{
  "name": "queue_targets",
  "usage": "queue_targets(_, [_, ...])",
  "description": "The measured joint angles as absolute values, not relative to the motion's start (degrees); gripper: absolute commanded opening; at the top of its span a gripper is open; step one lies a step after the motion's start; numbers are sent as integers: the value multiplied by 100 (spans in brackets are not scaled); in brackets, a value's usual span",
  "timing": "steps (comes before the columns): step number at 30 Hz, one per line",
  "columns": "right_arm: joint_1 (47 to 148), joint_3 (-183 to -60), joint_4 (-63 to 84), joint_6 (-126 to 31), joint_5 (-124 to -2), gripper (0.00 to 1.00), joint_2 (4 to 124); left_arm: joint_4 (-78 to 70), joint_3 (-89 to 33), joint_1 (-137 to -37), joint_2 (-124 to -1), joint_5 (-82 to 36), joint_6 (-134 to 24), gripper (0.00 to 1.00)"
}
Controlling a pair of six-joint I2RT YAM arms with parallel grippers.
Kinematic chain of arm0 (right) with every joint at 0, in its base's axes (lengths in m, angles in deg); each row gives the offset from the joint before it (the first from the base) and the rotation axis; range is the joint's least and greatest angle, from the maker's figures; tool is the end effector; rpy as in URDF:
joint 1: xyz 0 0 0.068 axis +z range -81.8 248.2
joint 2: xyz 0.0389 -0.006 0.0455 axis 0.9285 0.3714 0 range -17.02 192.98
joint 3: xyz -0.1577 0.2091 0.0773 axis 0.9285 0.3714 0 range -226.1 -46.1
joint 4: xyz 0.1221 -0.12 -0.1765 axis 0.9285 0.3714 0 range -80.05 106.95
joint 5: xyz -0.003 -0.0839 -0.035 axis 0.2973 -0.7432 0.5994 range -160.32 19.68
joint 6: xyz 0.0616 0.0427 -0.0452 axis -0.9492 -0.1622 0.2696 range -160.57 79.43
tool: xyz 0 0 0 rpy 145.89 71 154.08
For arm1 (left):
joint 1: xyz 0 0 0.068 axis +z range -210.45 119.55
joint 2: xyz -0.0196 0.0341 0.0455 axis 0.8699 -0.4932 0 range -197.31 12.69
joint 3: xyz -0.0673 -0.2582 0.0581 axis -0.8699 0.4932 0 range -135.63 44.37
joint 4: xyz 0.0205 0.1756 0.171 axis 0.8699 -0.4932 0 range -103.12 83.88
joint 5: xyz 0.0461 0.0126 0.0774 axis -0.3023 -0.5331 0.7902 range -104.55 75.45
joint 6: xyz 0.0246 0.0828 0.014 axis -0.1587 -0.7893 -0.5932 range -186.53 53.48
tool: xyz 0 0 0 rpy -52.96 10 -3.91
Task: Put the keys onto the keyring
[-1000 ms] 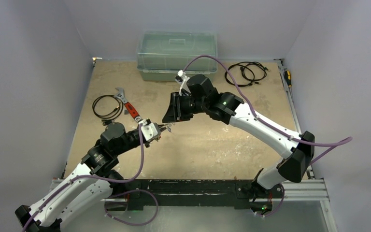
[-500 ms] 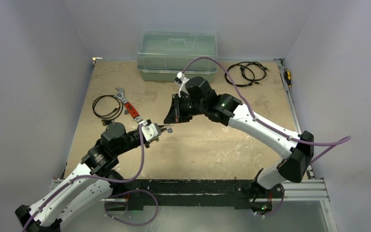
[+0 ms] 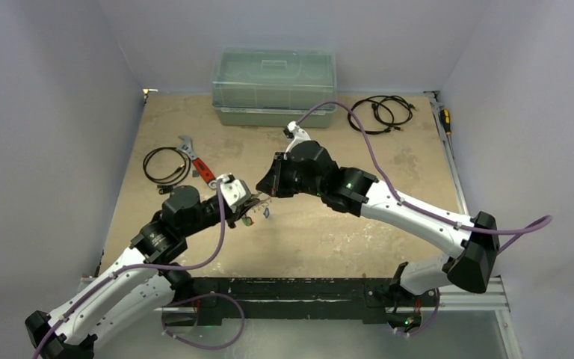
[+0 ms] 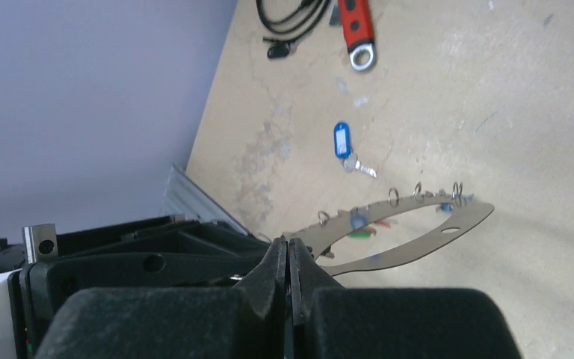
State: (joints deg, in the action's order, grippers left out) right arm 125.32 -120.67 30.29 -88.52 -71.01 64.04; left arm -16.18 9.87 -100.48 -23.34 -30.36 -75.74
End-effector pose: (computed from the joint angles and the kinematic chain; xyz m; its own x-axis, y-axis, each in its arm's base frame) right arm 0.1896 0.2916 0.3399 -0.7833 0.1559 -0.6018 -0.3766 0.6512 0.6589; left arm 0.1256 -0.1332 0.2930 -0.0201 0.2182 -0.9757 0.8373 0.5370 0.1029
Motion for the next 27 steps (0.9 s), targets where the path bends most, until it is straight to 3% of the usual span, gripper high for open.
queue_targets(22, [13129, -9794, -316, -9381, -9483, 0, 5451, -530, 987, -10022, -2856, -2802, -5462, 0])
queue_targets(23, [13133, -9625, -617, -9370, -9531, 11, 5414, -455, 987, -10022, -2889, -2802, -5371, 0])
queue_targets(25, [13129, -9278, -1269, -9370, -9592, 46, 5366, -291, 989, -10022, -2974, -2800, -5246, 0])
queue_targets(27, [13131, -8991, -1843, -9405, -9632, 61, 5322, -237, 989, -10026, -3077, -2802, -5211, 0])
